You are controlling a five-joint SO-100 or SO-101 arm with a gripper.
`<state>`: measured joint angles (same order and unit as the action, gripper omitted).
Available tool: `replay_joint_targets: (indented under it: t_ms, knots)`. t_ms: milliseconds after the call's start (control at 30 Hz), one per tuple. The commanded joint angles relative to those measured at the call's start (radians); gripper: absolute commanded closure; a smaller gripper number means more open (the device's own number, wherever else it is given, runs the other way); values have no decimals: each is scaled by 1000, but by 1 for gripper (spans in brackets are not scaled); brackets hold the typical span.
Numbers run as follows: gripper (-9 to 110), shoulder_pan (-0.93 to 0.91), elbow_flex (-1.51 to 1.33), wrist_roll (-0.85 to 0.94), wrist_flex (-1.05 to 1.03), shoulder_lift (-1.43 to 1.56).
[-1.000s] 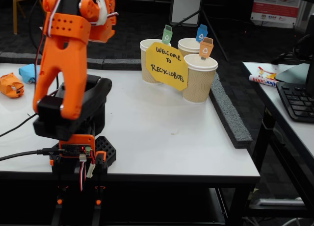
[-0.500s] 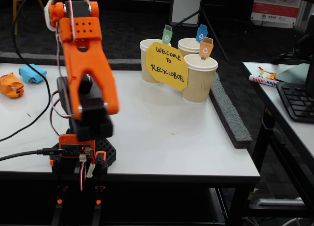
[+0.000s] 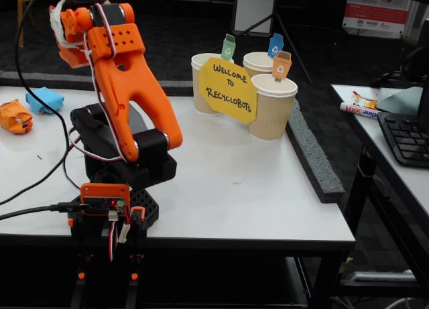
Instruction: Sort rubbish by color.
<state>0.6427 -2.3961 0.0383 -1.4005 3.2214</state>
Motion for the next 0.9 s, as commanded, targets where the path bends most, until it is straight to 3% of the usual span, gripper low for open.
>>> replay_joint_targets:
  t_ms: [0, 333, 867]
  knots:
    - [101, 17, 18, 20, 44, -5]
    - [101, 15, 18, 20, 149, -190]
    - [100, -87, 46, 20, 569, -870]
